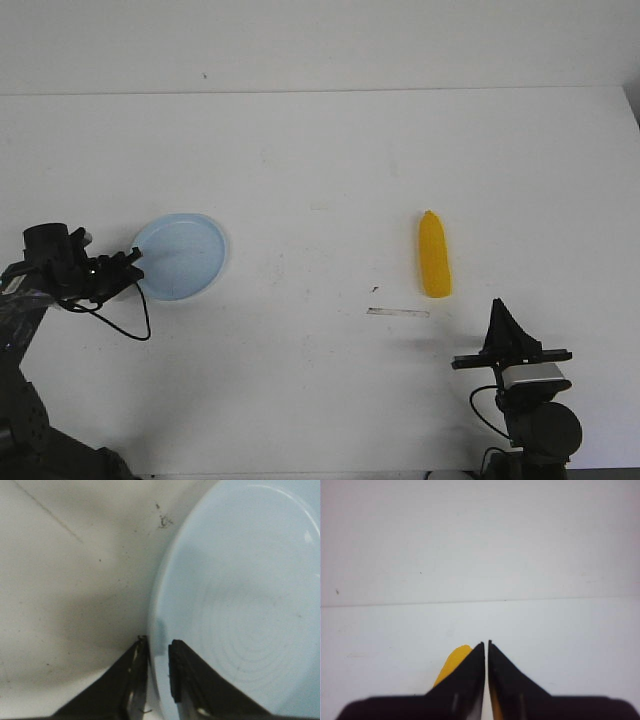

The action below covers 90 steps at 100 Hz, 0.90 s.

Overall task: Place corn on plate with both arms
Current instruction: 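Push the blue plate with the left gripper toward the yellow corn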

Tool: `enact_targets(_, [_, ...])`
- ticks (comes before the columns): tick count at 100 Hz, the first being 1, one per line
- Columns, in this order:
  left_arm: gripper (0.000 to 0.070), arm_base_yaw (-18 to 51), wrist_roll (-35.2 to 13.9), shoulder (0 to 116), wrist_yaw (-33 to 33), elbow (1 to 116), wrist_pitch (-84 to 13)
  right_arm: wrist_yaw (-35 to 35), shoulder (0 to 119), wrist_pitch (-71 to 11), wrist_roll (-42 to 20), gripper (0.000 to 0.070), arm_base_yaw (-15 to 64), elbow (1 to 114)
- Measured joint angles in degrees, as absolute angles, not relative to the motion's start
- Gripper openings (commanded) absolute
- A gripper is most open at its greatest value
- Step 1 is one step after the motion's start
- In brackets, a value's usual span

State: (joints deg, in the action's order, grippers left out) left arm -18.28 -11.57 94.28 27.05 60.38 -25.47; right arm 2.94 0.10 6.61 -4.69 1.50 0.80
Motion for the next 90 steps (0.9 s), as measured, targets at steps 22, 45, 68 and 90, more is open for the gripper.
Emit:
enact_targets(22, [0.0001, -17.8, -13.6, 94.2, 26.9, 60.4, -25.6, 2.9, 0.1, 6.6, -4.7, 0.001, 1.5, 0.8])
enact_targets(45, [0.0001, -11.9, -16.6, 88.2, 26.7, 60.2, -25.6, 2.9, 0.1, 6.6, -4.7, 0.001, 1.5, 0.8])
enact_targets(68, [0.0001, 0.7, -20.5, 87.0, 26.2, 60.2, -24.9, 2.9, 0.1, 6.6, -4.7, 0.001, 1.5, 0.8])
enact_targets(90, [0.0001, 14.8, -26.9, 87.9, 21.3, 60.2, -18.6, 2.9, 0.1, 6.6, -4.7, 0.001, 1.5, 0.8])
